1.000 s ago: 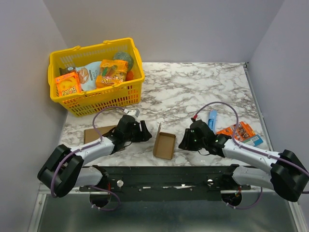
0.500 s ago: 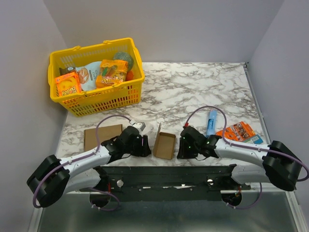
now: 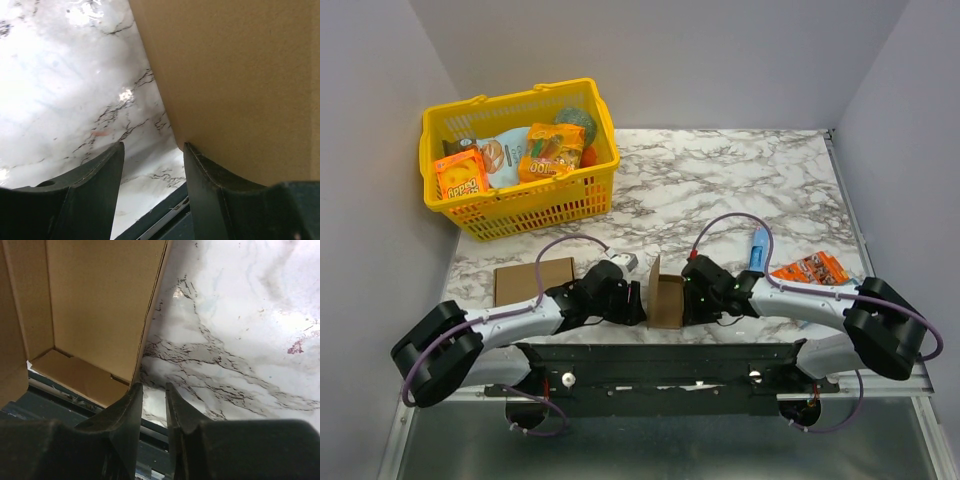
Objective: Fold the paper box
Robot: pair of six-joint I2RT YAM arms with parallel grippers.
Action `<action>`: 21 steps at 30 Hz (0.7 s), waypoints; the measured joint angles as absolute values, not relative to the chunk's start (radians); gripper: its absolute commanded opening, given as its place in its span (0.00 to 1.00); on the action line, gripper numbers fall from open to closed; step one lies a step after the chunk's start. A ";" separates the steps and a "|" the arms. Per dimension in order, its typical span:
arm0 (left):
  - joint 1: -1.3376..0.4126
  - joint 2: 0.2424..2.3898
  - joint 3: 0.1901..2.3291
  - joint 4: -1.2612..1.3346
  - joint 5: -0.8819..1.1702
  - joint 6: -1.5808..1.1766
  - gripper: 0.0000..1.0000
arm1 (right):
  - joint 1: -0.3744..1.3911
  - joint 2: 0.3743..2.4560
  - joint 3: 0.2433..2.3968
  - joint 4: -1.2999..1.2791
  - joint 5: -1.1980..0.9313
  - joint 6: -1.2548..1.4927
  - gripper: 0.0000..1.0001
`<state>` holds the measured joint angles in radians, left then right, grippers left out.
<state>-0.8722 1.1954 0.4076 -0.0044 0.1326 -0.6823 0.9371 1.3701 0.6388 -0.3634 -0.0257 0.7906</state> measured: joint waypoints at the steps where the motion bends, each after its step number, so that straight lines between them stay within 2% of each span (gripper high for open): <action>1: -0.878 1.206 0.414 -0.002 0.133 -0.682 0.61 | 0.937 1.371 0.641 -0.369 -0.024 0.788 0.34; 14: -0.904 1.239 0.434 0.014 0.131 -0.682 0.61 | 0.956 1.392 0.670 -0.408 0.000 0.785 0.34; 21: -0.903 1.214 0.430 -0.007 0.121 -0.680 0.69 | 0.959 1.360 0.661 -0.426 0.037 0.802 0.43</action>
